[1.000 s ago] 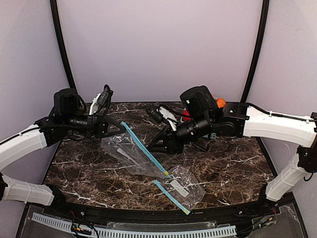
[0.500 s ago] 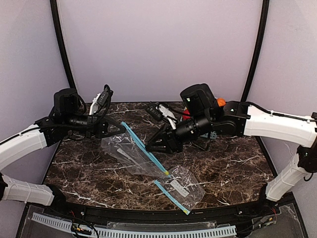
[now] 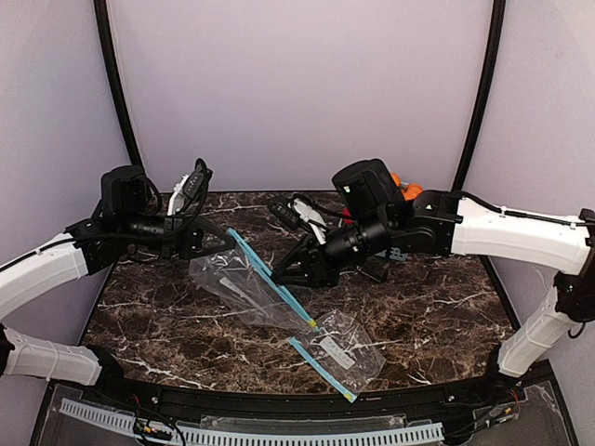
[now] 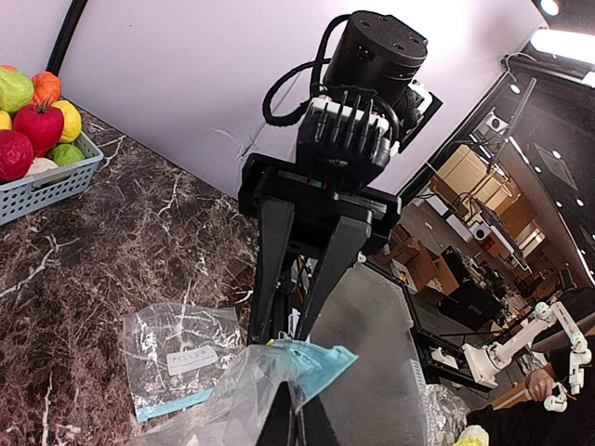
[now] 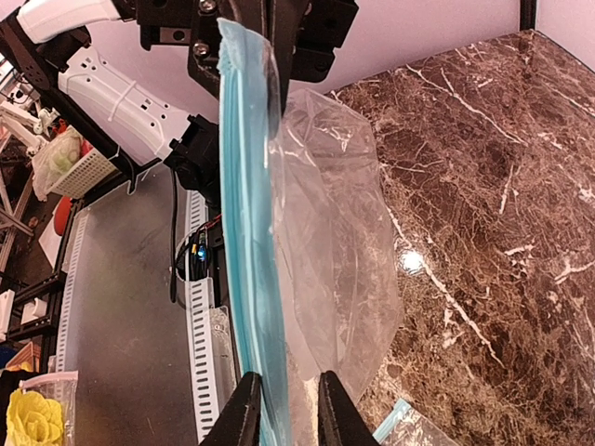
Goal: Place the food in the zip-top bag and seal the zipper
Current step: Pass from the left arm to the right
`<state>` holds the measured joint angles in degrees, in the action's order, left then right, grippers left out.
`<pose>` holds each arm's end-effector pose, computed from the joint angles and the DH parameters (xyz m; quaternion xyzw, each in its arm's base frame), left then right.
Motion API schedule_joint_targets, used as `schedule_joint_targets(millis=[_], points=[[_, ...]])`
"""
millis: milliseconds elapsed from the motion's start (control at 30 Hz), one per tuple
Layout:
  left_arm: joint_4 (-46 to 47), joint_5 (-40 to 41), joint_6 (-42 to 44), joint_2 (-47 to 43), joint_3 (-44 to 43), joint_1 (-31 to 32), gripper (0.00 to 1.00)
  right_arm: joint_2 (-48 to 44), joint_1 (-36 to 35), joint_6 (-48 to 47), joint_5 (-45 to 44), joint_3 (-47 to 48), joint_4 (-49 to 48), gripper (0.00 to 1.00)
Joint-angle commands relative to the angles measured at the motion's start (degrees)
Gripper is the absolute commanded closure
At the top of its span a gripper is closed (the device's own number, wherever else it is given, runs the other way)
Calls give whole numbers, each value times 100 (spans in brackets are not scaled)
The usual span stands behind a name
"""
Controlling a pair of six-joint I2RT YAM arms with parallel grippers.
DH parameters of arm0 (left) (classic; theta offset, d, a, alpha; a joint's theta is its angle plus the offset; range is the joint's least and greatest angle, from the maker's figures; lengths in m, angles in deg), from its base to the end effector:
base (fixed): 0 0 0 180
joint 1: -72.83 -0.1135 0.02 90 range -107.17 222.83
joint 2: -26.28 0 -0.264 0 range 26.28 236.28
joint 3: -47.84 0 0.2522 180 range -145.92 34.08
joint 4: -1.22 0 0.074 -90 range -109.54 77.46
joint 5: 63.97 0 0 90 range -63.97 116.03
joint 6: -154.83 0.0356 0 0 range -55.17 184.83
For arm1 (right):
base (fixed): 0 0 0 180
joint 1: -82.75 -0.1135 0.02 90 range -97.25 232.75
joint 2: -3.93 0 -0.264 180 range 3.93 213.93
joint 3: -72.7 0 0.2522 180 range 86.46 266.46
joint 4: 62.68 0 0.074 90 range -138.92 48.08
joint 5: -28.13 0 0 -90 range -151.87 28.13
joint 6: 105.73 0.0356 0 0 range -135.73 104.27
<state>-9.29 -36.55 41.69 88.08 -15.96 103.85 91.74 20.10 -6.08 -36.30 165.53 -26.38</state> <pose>0.1866 -0.1491 0.3416 0.3827 0.6226 -0.6043 0.3175 0.1480 0.3196 0.3443 -0.4763 0.7122 0.4378 0.2723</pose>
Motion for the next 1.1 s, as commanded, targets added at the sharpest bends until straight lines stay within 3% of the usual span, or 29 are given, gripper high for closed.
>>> schedule_joint_targets(millis=[0, 167, 300, 433, 500, 533, 600, 667, 800, 967, 1067], points=[[149, -122, 46, -4, 23, 26, 99, 69, -83, -26, -79, 136, 0, 82], [159, -129, 42, 16, 12, 31, 99, 87, -93, -31, -70, 143, -18, 88], [167, -110, 44, 31, 17, 26, 99, 113, -97, -13, -55, 148, -48, 100], [157, 14, 45, 34, 21, 27, 99, 54, -96, 68, -160, 125, -137, 100], [40, 231, 116, 34, -26, 26, 88, -25, -85, 169, -356, 61, -214, 100], [-139, 487, 173, 34, -55, 26, 72, -60, -69, 224, -540, 49, -190, 100], [-511, 1056, 349, -12, -160, 26, 51, -142, 25, 370, -917, 11, -87, 100], [-1059, 1910, 645, -108, -350, 26, 36, -238, 174, 536, -1260, -56, 78, 100], [-1893, 3489, 932, -311, -737, 30, 26, -494, 468, 847, -2079, -240, 453, 100], [-1965, 3996, 376, -400, -734, 52, 25, -548, 566, 1038, -2635, -261, 770, 100], [-1764, 4162, -24, -384, -591, 292, 25, -452, 561, 1165, -2509, -287, 591, 100]])
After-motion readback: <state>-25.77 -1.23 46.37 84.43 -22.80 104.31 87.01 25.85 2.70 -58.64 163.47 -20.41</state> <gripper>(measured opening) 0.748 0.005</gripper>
